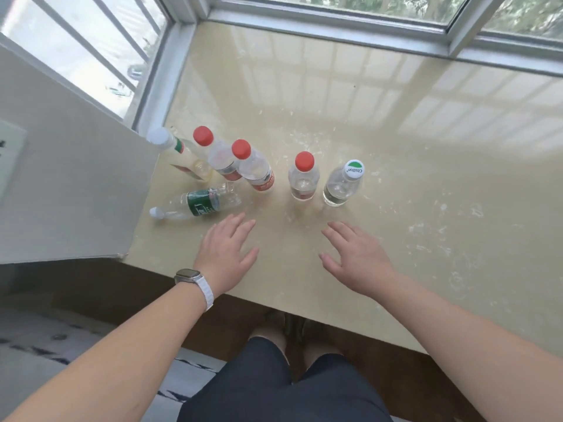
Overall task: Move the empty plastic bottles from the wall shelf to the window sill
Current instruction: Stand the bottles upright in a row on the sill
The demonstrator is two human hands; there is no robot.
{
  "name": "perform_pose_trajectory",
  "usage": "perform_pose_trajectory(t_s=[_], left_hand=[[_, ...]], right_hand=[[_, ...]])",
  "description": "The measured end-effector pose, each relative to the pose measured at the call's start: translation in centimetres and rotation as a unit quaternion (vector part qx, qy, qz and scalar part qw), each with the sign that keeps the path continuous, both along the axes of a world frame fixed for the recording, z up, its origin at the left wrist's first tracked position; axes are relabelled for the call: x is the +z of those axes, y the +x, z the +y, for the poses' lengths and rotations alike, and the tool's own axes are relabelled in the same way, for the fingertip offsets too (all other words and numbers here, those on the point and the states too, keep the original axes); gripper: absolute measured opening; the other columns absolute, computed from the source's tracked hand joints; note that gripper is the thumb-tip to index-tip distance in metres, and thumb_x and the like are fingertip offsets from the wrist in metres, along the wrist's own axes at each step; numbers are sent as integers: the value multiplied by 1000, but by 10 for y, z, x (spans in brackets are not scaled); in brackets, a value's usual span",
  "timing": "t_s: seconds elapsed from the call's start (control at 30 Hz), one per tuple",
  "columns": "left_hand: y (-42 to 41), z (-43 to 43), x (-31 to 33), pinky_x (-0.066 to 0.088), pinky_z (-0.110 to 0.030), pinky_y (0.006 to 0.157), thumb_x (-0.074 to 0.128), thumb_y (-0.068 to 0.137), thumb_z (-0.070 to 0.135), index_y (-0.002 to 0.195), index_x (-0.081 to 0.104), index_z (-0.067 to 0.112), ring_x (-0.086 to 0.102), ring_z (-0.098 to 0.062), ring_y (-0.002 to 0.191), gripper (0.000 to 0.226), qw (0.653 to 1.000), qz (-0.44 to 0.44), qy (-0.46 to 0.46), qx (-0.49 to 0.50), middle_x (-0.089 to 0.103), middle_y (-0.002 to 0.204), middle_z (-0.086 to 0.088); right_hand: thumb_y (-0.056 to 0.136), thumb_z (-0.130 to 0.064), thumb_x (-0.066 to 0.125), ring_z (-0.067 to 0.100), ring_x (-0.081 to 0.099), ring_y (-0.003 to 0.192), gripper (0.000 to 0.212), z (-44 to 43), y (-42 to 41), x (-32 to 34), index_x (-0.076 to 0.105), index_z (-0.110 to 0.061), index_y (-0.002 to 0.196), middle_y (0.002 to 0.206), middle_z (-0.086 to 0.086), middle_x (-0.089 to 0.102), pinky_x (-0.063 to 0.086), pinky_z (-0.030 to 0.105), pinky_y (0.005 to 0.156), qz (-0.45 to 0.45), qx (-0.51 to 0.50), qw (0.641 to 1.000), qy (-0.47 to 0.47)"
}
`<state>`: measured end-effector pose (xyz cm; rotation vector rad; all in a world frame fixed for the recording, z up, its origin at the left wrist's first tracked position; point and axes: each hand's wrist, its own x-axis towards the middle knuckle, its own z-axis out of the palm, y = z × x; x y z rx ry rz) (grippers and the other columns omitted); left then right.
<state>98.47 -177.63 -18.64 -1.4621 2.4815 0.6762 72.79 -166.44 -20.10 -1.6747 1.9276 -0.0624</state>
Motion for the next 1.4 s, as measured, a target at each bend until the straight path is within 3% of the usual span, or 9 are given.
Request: perform_pose_trajectory(t_s=[0.1, 0.37, 0.47, 0.6, 0.93, 1.17, 1.3, 1.4], left_hand=[[14, 6, 11, 33, -50, 112, 37, 88, 53, 140, 55, 16, 42, -33, 139, 66, 1000, -20, -15, 13, 50, 149, -11], [73, -6, 12, 29, -49, 114, 58, 94, 40, 144, 49, 18, 36, -32, 143, 56, 996, -75, -33, 34, 43, 154, -11], [93, -28, 3, 35, -50, 108, 53, 90, 42, 141, 53, 16, 42, -32, 138, 57, 995, -80, -37, 44, 48, 149, -11], [112, -60, -10, 36, -46, 104, 58, 91, 36, 141, 51, 17, 43, -30, 135, 54, 996, -77, -30, 41, 49, 146, -9], [153, -117, -59, 37, -43, 102, 63, 86, 32, 141, 49, 20, 46, -32, 129, 59, 998, -35, -1, 51, 50, 144, -9], [171, -124, -76, 33, -43, 110, 61, 88, 31, 145, 45, 19, 39, -30, 137, 60, 996, 7, 13, 89, 45, 149, -10], [173, -131, -78, 30, -43, 114, 62, 91, 35, 147, 42, 17, 34, -30, 142, 62, 979, 62, 42, 190, 38, 153, -11], [169, -133, -77, 31, -38, 115, 65, 89, 41, 152, 28, 11, 35, -26, 141, 79, 941, 126, 103, 295, 35, 154, -8]], right_hand=[[88, -52, 40, 32, 54, 123, 60, -9, 18, 8, 59, -14, 130, 134, 8, 59, 48, 45, 96, -2, 43, 999, -12], [88, -53, 37, 33, 49, 129, 62, -46, 72, 13, 57, -13, 131, 139, 10, 56, 43, 46, 102, 0, 109, 994, -10], [91, -49, 46, 34, 46, 132, 58, -63, 92, 9, 55, -12, 134, 142, 11, 53, 40, 45, 104, 11, 119, 993, -12], [88, -48, 47, 34, 50, 126, 58, -88, 121, -3, 57, -11, 131, 138, 12, 56, 45, 45, 98, 23, 107, 994, -19], [85, -37, 62, 30, 40, 134, 61, -177, 198, -40, 48, -12, 139, 146, 9, 47, 41, 43, 98, 61, 118, 990, -45], [76, -26, 61, 35, 53, 114, 56, -226, 227, -71, 52, -12, 129, 124, 9, 59, 38, 45, 96, 100, 159, 982, -27], [78, -29, 62, 33, 54, 106, 52, -227, 228, -75, 50, -15, 127, 118, 7, 59, 41, 42, 88, 104, 151, 983, 4], [78, -33, 63, 33, 54, 103, 52, -221, 225, -73, 51, -16, 126, 116, 7, 60, 45, 41, 82, 84, 130, 988, 15]])
